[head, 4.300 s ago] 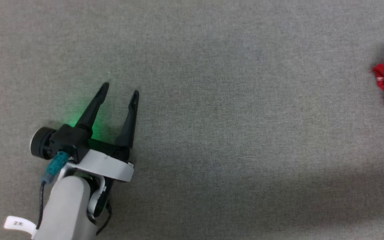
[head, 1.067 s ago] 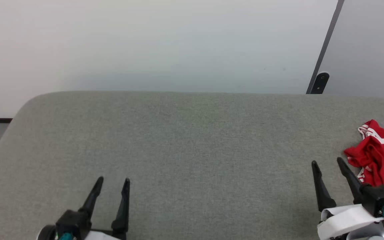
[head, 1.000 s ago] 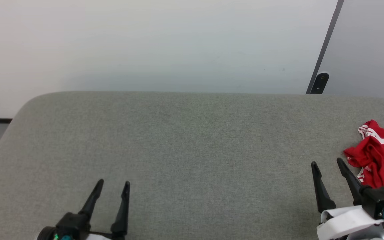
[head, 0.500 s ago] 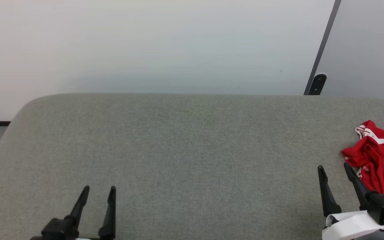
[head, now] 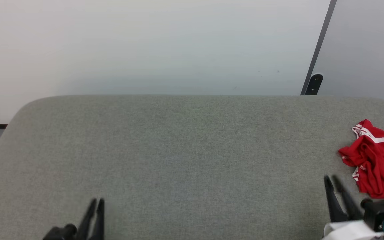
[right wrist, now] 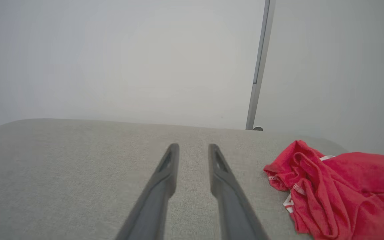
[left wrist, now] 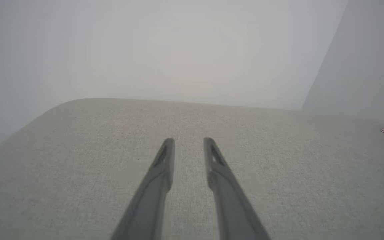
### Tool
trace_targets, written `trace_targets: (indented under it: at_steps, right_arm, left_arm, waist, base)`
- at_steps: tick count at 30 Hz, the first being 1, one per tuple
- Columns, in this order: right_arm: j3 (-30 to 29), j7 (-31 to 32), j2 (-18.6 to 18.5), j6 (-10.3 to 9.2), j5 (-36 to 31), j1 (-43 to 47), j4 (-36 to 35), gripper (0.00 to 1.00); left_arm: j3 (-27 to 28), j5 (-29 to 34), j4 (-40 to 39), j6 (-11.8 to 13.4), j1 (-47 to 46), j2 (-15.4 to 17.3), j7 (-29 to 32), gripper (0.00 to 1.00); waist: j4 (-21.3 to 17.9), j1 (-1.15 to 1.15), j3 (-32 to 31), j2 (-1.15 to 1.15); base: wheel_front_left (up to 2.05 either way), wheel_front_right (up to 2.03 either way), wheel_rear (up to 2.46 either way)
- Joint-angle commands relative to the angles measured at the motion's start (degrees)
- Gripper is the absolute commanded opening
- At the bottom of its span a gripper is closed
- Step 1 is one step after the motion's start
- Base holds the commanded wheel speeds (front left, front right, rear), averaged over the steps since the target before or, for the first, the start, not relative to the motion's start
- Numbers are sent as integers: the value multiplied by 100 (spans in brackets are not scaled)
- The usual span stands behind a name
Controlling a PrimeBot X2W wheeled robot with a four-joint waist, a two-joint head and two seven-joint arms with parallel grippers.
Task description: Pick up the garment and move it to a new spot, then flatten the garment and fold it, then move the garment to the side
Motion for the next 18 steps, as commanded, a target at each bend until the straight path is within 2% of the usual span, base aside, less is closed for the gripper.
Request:
trace_targets:
  at_steps: [1, 18]
  right_arm:
    - [-1, 3, 2, 0, 3, 5, 7, 0]
    - [-178, 482, 97, 0, 1858, -111, -4, 0]
  left_arm:
    - [1, -3, 10, 0, 3, -2, 1, 0]
    - [104, -1798, 54, 1, -255, -89, 488, 0]
  waist:
    - [0, 0, 0, 0]
    - [13, 0, 56, 0]
  base:
    - [0, 0, 0]
    - [0, 0, 0]
